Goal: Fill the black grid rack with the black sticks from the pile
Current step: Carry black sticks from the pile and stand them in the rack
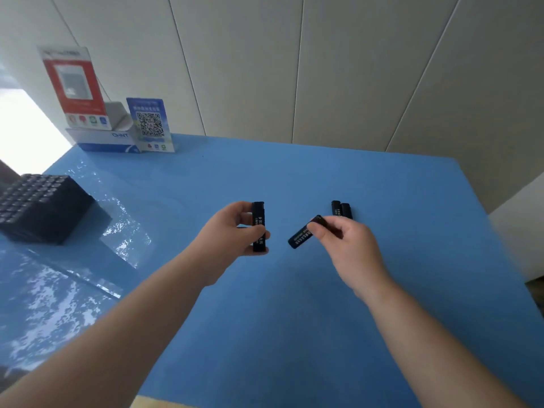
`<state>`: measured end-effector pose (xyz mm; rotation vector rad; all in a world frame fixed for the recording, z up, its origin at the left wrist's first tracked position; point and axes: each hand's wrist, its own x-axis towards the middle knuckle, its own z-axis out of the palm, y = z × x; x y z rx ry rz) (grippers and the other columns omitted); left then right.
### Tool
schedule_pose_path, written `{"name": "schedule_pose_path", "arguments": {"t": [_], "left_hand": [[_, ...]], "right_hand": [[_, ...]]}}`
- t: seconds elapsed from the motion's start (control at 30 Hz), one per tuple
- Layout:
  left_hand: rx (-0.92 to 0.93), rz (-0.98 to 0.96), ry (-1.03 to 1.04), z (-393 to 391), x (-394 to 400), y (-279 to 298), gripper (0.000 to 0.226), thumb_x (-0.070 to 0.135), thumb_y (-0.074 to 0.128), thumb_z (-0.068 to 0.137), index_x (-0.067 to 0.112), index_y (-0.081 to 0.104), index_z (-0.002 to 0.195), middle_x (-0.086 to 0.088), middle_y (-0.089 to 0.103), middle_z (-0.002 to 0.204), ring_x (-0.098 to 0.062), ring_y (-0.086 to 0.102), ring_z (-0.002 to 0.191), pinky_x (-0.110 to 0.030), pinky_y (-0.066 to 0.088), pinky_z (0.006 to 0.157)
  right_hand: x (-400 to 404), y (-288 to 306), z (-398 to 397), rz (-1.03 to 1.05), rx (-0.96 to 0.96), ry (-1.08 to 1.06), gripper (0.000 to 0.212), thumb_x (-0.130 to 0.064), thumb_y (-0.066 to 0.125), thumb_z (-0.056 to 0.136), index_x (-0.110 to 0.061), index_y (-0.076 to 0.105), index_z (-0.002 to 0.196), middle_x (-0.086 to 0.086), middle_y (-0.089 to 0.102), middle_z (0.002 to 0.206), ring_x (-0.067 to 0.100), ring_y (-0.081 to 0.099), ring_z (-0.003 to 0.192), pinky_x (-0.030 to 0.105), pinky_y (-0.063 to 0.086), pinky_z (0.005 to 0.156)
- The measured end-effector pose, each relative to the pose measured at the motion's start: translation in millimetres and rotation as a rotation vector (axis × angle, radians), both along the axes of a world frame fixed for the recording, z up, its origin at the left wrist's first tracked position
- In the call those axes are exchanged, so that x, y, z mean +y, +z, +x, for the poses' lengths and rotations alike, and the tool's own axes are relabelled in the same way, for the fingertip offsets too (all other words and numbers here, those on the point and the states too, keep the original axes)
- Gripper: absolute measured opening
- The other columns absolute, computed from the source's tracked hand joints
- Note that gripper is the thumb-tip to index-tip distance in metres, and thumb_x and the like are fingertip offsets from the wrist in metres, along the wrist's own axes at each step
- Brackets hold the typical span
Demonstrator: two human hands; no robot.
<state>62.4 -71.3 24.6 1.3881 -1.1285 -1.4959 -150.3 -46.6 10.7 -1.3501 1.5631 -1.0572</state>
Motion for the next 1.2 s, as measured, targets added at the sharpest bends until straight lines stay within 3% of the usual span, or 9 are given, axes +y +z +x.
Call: {"name": "schedule_pose_path", "arguments": {"t": [0.13, 0.27, 0.37, 0.53, 0.67, 0.83, 0.93, 1.07, 1.2], "left_hand": [[-0.021, 0.006, 0.070, 24.4, 13.9, -1.3, 0.023, -0.004, 0.061, 0.091, 0.009, 0.062, 0.110, -0.014, 0.064, 0.097, -0.024, 0.072, 0.091, -0.041, 0.061, 0.075], [-0.004, -0.007, 0.157, 59.2, 30.7, 3.5, 0.018, -0.003, 0.060, 0.092, 0.008, 0.063, 0.106, -0.006, 0.065, 0.088, -0.025, 0.071, 0.089, -0.043, 0.060, 0.076], [0.031, -0.005, 0.250, 91.3, 44.3, 7.6, 0.014, 0.002, 0.057, 0.096, 0.002, 0.061, 0.109, -0.011, 0.058, 0.092, -0.024, 0.069, 0.086, -0.043, 0.060, 0.072], [0.065, -0.005, 0.366, 151.3, 70.9, 13.5, 0.013, 0.009, 0.056, 0.099, 0.003, 0.062, 0.109, -0.012, 0.057, 0.095, -0.024, 0.069, 0.086, -0.043, 0.060, 0.069], [0.045, -0.029, 0.391, 208.1, 93.6, 16.9, 0.013, 0.010, 0.058, 0.098, 0.005, 0.064, 0.108, -0.009, 0.062, 0.092, -0.024, 0.069, 0.089, -0.041, 0.061, 0.071], [-0.037, -0.092, 0.354, 287.7, 127.1, 19.6, 0.013, 0.013, 0.061, 0.096, 0.011, 0.070, 0.105, -0.003, 0.075, 0.094, -0.021, 0.072, 0.090, -0.037, 0.058, 0.082], [-0.062, -0.109, 0.339, 329.7, 142.7, 22.1, 0.013, 0.012, 0.061, 0.096, 0.011, 0.070, 0.106, -0.004, 0.076, 0.096, -0.021, 0.072, 0.092, -0.036, 0.059, 0.084], [-0.083, -0.118, 0.303, 378.4, 152.7, 23.2, 0.014, 0.012, 0.061, 0.096, 0.014, 0.069, 0.108, -0.006, 0.074, 0.099, -0.018, 0.072, 0.093, -0.038, 0.059, 0.086], [-0.082, -0.116, 0.285, 414.1, 146.0, 19.1, 0.016, 0.010, 0.060, 0.096, 0.016, 0.067, 0.109, -0.012, 0.070, 0.103, -0.022, 0.071, 0.095, -0.042, 0.059, 0.086]], "right_hand": [[-5.9, -2.0, 17.4, 0.028, -0.029, 0.062, 0.021, -0.042, 0.059, 0.097, -0.023, 0.068, 0.094, -0.002, 0.070, 0.076, 0.004, 0.054, 0.060, 0.025, 0.042, 0.062], [-8.1, -0.6, 51.1, 0.035, -0.094, 0.205, 0.019, -0.030, 0.052, 0.104, -0.016, 0.063, 0.096, 0.000, 0.076, 0.088, 0.012, 0.062, 0.061, 0.035, 0.051, 0.056], [-6.6, 2.2, 85.8, 0.066, 0.002, 0.364, 0.017, -0.030, 0.053, 0.103, -0.018, 0.063, 0.095, 0.009, 0.074, 0.084, 0.017, 0.063, 0.059, 0.046, 0.057, 0.072], [7.4, 9.4, 154.7, 0.087, 0.131, 0.581, 0.007, -0.026, 0.055, 0.102, -0.027, 0.060, 0.098, -0.006, 0.072, 0.091, -0.002, 0.059, 0.061, 0.025, 0.047, 0.071], [24.3, 16.7, 214.0, 0.071, 0.077, 0.579, 0.003, -0.028, 0.064, 0.097, -0.031, 0.066, 0.097, -0.011, 0.074, 0.094, -0.003, 0.066, 0.087, 0.019, 0.048, 0.081], [55.4, 22.3, 295.7, 0.022, -0.002, 0.513, 0.013, -0.036, 0.073, 0.089, -0.023, 0.073, 0.088, -0.014, 0.072, 0.076, -0.002, 0.065, 0.071, 0.009, 0.046, 0.066], [71.3, 22.5, 342.8, 0.010, -0.047, 0.465, 0.012, -0.037, 0.070, 0.091, -0.025, 0.073, 0.090, -0.015, 0.075, 0.082, -0.004, 0.067, 0.075, 0.008, 0.047, 0.065], [81.1, 20.9, 391.7, -0.011, -0.088, 0.401, 0.015, -0.038, 0.064, 0.095, -0.026, 0.072, 0.094, -0.012, 0.075, 0.085, 0.001, 0.064, 0.071, 0.019, 0.050, 0.063], [81.8, 14.5, 418.2, 0.009, -0.107, 0.381, 0.010, -0.035, 0.065, 0.095, -0.029, 0.072, 0.099, -0.020, 0.074, 0.083, -0.005, 0.063, 0.068, 0.012, 0.049, 0.064]]}}
